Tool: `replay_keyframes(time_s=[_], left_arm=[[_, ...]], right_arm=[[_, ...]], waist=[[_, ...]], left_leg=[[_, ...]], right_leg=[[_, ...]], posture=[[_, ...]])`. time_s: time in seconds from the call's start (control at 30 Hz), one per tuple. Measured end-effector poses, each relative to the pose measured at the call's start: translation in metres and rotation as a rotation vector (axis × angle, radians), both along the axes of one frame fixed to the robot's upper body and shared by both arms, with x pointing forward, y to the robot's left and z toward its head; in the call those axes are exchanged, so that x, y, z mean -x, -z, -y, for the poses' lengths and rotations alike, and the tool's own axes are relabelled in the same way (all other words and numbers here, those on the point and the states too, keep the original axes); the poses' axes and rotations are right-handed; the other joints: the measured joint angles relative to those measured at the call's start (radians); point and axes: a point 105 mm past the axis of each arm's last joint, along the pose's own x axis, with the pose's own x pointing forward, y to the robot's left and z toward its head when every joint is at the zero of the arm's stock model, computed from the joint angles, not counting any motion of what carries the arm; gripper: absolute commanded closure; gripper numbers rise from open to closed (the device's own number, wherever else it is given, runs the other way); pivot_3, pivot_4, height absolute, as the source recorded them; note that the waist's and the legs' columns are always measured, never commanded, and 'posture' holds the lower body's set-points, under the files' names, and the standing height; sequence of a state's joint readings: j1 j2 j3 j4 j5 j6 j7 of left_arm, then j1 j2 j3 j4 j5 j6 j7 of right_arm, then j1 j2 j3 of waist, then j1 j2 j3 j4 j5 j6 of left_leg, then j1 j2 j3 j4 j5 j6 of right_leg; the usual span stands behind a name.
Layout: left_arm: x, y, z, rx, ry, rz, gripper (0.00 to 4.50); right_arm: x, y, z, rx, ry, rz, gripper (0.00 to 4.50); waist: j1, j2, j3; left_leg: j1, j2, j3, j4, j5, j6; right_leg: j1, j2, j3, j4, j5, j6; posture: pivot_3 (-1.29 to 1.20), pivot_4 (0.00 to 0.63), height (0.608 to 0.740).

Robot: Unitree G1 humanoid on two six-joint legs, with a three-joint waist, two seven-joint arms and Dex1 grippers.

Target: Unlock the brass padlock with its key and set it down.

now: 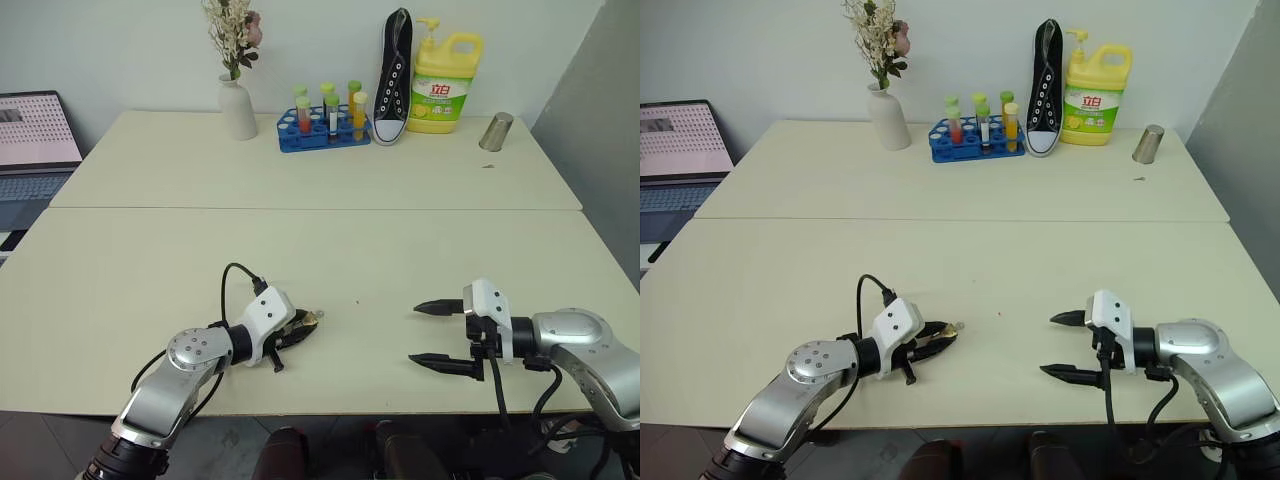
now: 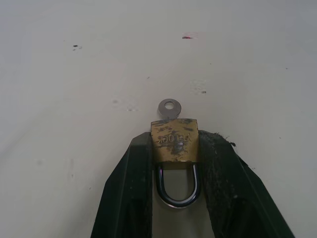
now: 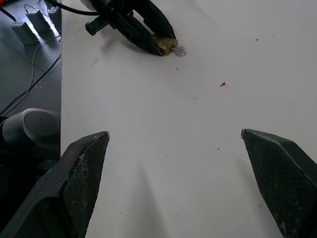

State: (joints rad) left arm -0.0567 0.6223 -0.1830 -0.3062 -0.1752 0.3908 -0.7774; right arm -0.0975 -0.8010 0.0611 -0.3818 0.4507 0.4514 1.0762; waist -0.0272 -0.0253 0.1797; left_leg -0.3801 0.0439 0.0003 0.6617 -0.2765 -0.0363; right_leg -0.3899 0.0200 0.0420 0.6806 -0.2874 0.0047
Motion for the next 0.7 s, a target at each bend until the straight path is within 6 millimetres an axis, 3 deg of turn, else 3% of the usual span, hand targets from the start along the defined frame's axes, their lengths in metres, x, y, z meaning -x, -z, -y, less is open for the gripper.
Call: replay_keyframes(time_s=[0.1,0.3,0.53,0.7], left_arm=[[0.000,-0.010,0.001,-0.024,0.088,0.101,3.54],[-0.014,-0.059,0.008,-0.133,0.305,0.484,3.54],[-0.020,-0.066,0.011,-0.343,0.511,0.889,3.54],[-0.014,-0.077,0.025,-0.362,0.626,1.146,3.54]], right_arm=[[-0.005,-0.005,-0.005,-0.023,0.009,0.028,0.00],[-0.022,-0.017,-0.013,-0.080,0.056,0.094,0.00],[-0.029,-0.019,-0.019,-0.133,0.052,0.105,0.00],[-0.029,-0.028,-0.030,-0.204,0.011,0.045,0.00]], waist=[[0.000,0.000,0.000],[0.001,0.000,0.000],[0.002,0.000,0.000],[0.002,0.000,0.000]], left_leg=[[0.000,0.000,0.000,0.000,0.000,0.000],[-0.001,0.000,0.001,0.000,0.000,0.000],[-0.002,0.000,0.001,0.000,0.000,0.000],[-0.002,0.000,0.001,0.000,0.000,0.000]], right_leg=[[0.000,0.000,0.000,0.000,0.000,0.000],[-0.001,0.000,0.000,0.000,0.001,-0.001],[-0.002,0.000,0.000,0.000,0.003,-0.005],[-0.002,-0.001,0.000,0.000,0.003,-0.004]], posture=[[0.00,0.150,0.740],[0.00,0.150,0.740],[0.00,0.150,0.740],[0.00,0.150,0.740]])
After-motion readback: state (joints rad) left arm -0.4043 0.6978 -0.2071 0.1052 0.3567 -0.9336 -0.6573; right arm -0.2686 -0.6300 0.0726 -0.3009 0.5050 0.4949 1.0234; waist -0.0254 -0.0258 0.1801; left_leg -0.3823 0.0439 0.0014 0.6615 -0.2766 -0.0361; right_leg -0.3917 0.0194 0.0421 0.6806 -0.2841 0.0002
